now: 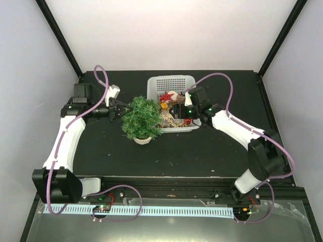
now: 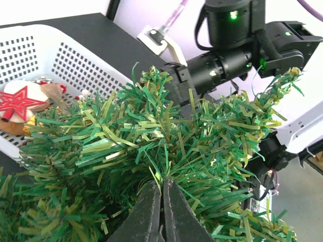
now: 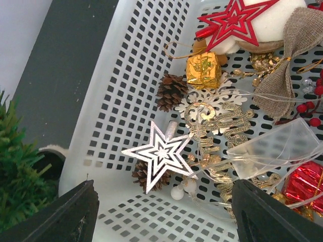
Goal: Decorate the small christmas tree
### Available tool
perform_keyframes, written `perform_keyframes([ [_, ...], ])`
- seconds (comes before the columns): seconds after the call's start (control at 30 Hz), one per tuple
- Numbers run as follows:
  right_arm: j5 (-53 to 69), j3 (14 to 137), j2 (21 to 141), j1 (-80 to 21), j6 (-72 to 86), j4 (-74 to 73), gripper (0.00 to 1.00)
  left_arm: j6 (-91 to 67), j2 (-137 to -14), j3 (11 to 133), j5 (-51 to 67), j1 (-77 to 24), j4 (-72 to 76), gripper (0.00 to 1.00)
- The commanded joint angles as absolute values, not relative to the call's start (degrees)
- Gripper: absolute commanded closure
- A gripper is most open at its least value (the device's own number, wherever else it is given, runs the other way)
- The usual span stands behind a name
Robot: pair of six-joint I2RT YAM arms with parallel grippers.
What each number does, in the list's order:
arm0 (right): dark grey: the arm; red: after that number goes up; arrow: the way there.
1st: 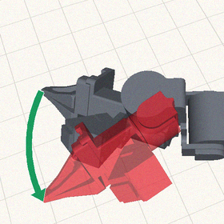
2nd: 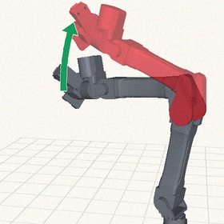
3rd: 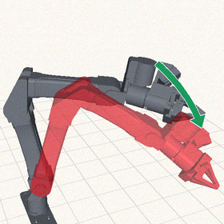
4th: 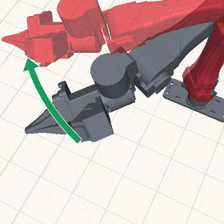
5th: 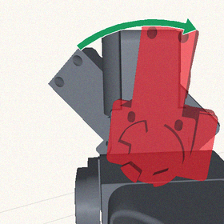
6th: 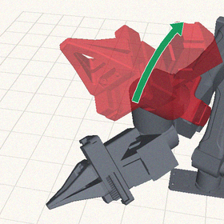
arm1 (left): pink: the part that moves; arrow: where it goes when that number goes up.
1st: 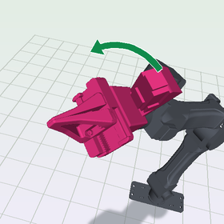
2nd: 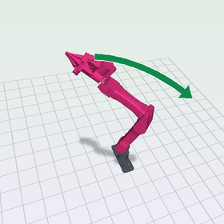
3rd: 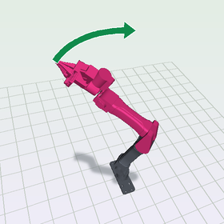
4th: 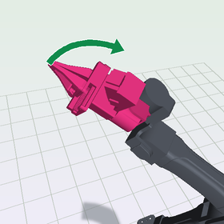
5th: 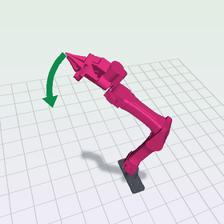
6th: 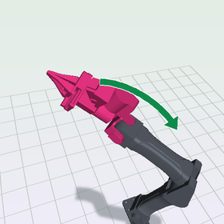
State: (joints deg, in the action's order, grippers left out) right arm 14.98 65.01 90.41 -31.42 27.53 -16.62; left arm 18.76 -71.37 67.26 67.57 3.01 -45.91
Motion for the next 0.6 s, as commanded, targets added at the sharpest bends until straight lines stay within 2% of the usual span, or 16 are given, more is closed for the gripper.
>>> perform_keyframes([
  [0.0,14.1,67.6,93.6,-31.1,28.5,-16.4,0.27,14.8,-70.7,67.0,69.2,0.1,-39.4,0.98],
  [0.57,3.8,75.8,103.8,-31.0,27.3,-23.8,0.27,11.7,-64.3,55.5,68.4,-7.5,-30.2,0.98],
])
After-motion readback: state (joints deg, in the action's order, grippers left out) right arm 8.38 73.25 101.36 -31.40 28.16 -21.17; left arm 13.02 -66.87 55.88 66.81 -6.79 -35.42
